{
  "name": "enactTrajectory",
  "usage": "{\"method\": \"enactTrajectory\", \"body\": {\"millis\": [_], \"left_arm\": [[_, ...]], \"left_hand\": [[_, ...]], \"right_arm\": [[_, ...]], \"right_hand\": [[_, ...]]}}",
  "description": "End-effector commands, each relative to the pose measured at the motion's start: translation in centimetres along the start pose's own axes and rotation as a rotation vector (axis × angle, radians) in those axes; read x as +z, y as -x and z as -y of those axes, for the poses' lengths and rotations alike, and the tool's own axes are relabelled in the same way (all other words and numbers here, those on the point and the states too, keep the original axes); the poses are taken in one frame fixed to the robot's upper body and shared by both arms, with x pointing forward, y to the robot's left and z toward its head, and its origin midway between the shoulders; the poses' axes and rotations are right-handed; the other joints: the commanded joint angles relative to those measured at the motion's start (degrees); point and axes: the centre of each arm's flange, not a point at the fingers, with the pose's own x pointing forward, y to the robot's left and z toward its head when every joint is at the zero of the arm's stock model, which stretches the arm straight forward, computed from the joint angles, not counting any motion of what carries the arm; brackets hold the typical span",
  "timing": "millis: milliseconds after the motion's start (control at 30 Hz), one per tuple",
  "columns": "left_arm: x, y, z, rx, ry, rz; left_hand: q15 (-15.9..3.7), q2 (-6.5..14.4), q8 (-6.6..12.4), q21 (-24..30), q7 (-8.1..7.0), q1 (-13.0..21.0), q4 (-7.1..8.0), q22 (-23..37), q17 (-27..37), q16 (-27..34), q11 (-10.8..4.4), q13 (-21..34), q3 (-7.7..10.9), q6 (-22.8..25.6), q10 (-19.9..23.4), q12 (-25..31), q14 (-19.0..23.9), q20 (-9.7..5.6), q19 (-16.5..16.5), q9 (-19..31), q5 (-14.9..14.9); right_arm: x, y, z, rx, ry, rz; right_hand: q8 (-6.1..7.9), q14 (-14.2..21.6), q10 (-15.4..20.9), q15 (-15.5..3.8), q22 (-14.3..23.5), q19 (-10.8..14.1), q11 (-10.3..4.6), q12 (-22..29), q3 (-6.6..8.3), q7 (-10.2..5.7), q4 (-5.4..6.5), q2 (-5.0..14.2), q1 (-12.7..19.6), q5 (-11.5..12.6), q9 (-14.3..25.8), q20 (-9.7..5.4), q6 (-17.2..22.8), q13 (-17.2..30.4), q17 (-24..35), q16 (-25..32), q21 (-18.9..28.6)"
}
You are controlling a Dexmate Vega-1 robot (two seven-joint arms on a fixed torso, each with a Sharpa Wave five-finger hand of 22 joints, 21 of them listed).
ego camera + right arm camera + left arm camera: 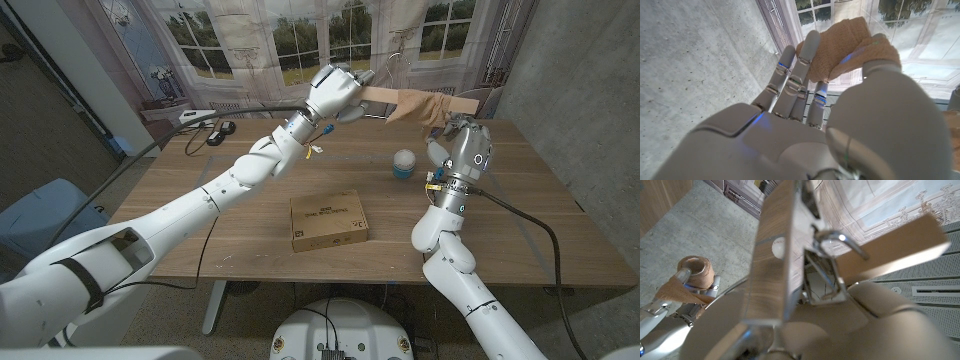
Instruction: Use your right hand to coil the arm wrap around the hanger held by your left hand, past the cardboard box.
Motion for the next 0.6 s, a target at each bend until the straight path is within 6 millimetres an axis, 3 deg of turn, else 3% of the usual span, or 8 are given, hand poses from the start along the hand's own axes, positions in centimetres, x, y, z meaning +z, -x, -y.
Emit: {"method": "enactTrajectory", "body": {"millis": [33,100,200,300,367,500,533,600], "left_arm": [[-0.12,0.08,-0.1,0.0,0.004,-0.004],[-0.13,0.09,-0.09,0.001,0.006,-0.005],[-0.15,0.09,-0.09,0.0,0.005,-0.006],[-0.15,0.09,-0.11,-0.001,0.004,-0.006],[-0.17,0.09,-0.12,-0.003,0.002,-0.008],[-0.23,0.11,-0.14,-0.006,0.002,-0.011],[-0.24,0.12,-0.15,-0.006,0.001,-0.012],[-0.28,0.14,-0.16,-0.01,0.0,-0.016]], "left_hand": [[-0.11,0.72,0.38,0.2,0.07,-0.09,0.26,-0.01,0.21,0.27,-0.29,0.16,-0.14,0.3,0.31,0.14,0.3,-3.99,0.72,0.25,-0.14],[-0.1,0.75,0.43,0.31,0.09,-0.08,0.27,0.18,0.18,0.26,-0.29,0.16,-0.14,0.31,0.28,0.14,0.28,-4.03,0.74,0.31,-0.15],[-0.02,0.76,0.42,0.32,0.18,-0.07,0.27,0.29,-0.09,0.11,-0.3,0.16,-0.12,0.41,0.3,0.14,0.25,-3.99,0.64,0.23,-0.17],[-0.11,0.76,0.44,0.33,0.1,-0.05,0.26,0.34,-0.03,0.13,-0.3,0.16,-0.12,0.4,0.29,0.15,0.17,-3.99,0.6,0.26,-0.18],[-0.09,0.77,0.37,0.11,0.13,-0.04,0.26,-0.07,0.01,0.2,-0.29,0.16,-0.12,0.48,0.23,0.14,0.25,-4.03,0.81,0.1,-0.19],[-0.04,0.77,0.33,0.15,0.09,-0.02,0.24,-0.03,-0.06,0.19,-0.18,0.16,-0.13,0.48,0.25,0.14,0.33,-4.06,0.82,0.03,-0.21],[-0.01,0.76,0.33,0.14,0.1,-0.02,0.24,-0.04,-0.26,0.02,-0.17,0.16,-0.13,0.47,0.38,0.18,0.2,-4.06,0.84,0.03,-0.22],[-0.05,0.76,0.37,0.15,0.12,0.0,0.23,-0.04,0.04,0.31,-0.22,0.16,-0.12,0.5,0.25,0.14,0.46,-4.04,0.84,0.06,-0.22]], "right_arm": [[0.64,-0.37,0.21,0.137,0.083,-0.007],[0.64,-0.42,0.2,0.169,0.106,-0.021],[0.65,-0.53,0.19,0.234,0.138,-0.031],[0.48,-0.66,0.16,0.3,0.141,-0.05],[0.31,-0.75,0.15,0.337,0.134,-0.052],[0.07,-0.94,0.16,0.406,0.136,-0.053],[0.0,-1.02,0.17,0.424,0.131,-0.049],[-0.17,-1.25,0.16,0.475,0.124,-0.044]], "right_hand": [[-0.24,-14.77,-6.66,-4.02,0.23,-2.14,-0.93,-6.74,-3.22,-0.03,1.73,9.56,5.67,1.56,-0.46,-0.03,-8.56,-2.99,-5.8,-6.22,-2.61],[-0.41,-18.9,-10.04,-2.78,0.27,-3.93,-1.13,-9.65,-4.99,0.13,2.66,8.22,3.12,2.2,-0.51,0.64,-13.75,-3.96,-7.39,-8.29,-4.16],[-0.36,-28.78,-18.61,0.46,0.39,-8.7,-1.24,-14.5,-8.53,0.11,4.51,6.71,-1.37,3.73,-0.56,2.57,-24.34,-5.43,-9.47,-11.36,-8.0],[-0.43,-36.24,-27.45,2.48,0.35,-13.13,0.4,-15.39,-11.27,1.28,5.68,5.5,-4.2,4.87,-0.56,4.61,-31.94,-6.29,-10.77,-12.33,-11.57],[-0.14,-42.09,-32.74,3.99,0.34,-15.93,2.94,-15.12,-13.56,2.24,6.48,4.57,-5.99,5.98,-0.55,5.76,-36.88,-7.01,-12.06,-12.5,-14.48],[-0.18,-50.59,-39.18,6.95,0.32,-20.82,3.74,-15.1,-16.61,1.93,7.2,3.48,-7.64,7.81,-0.55,7.96,-42.98,-7.95,-13.82,-12.87,-18.79],[-0.2,-53.21,-41.59,7.69,0.3,-22.43,4.9,-15.23,-17.49,1.83,7.42,3.42,-8.05,8.45,-0.54,8.7,-45.1,-8.23,-14.32,-12.85,-20.19],[-0.12,-55.95,-44.15,8.8,0.28,-24.18,5.35,-15.19,-18.61,2.4,7.64,3.23,-8.52,9.21,-0.53,9.23,-46.88,-8.57,-14.96,-12.82,-21.84]]}}
